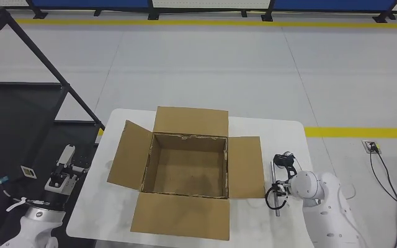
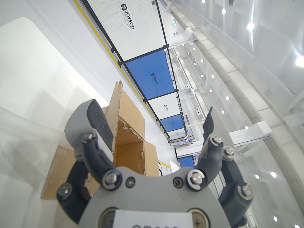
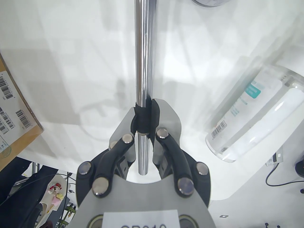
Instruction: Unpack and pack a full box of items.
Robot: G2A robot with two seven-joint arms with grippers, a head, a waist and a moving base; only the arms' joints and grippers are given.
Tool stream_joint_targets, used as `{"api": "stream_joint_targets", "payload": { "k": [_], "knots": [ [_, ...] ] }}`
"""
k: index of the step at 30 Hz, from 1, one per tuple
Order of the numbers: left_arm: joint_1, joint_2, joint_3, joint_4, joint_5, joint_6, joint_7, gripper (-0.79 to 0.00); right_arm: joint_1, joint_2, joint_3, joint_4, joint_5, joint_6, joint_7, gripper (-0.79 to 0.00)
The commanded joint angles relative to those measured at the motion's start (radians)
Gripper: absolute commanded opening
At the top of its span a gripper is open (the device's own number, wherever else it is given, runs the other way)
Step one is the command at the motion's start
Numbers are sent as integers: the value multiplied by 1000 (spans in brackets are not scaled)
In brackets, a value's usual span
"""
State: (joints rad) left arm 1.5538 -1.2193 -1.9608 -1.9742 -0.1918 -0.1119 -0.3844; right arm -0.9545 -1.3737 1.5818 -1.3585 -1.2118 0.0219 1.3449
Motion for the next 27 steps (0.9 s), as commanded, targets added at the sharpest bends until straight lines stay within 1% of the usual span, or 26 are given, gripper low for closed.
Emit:
{"api": "stream_joint_targets", "payload": {
  "k": [1, 3, 4, 5, 13, 17, 21, 27],
  "knots": [
    [0, 0, 0, 0, 0, 0, 0, 0, 3, 2, -2, 5, 3, 2, 0, -730],
    [0, 0, 0, 0, 0, 0, 0, 0, 5, 4, -4, 8, 5, 4, 2, -643],
    [0, 0, 0, 0, 0, 0, 0, 0, 6, 5, -6, 9, 6, 4, 3, -588],
    [0, 0, 0, 0, 0, 0, 0, 0, 6, 6, -7, 10, 7, 5, 3, -566],
    [0, 0, 0, 0, 0, 0, 0, 0, 0, 14, -19, 2, 17, 17, -7, -523],
    [0, 0, 0, 0, 0, 0, 0, 0, -9, 17, -22, -14, 19, 25, -25, -486],
    [0, 0, 0, 0, 0, 0, 0, 0, -19, 22, -24, -39, 21, 32, -28, -419],
    [0, 0, 0, 0, 0, 0, 0, 0, -42, 28, -20, -106, 24, 43, -50, -397]
  ]
}}
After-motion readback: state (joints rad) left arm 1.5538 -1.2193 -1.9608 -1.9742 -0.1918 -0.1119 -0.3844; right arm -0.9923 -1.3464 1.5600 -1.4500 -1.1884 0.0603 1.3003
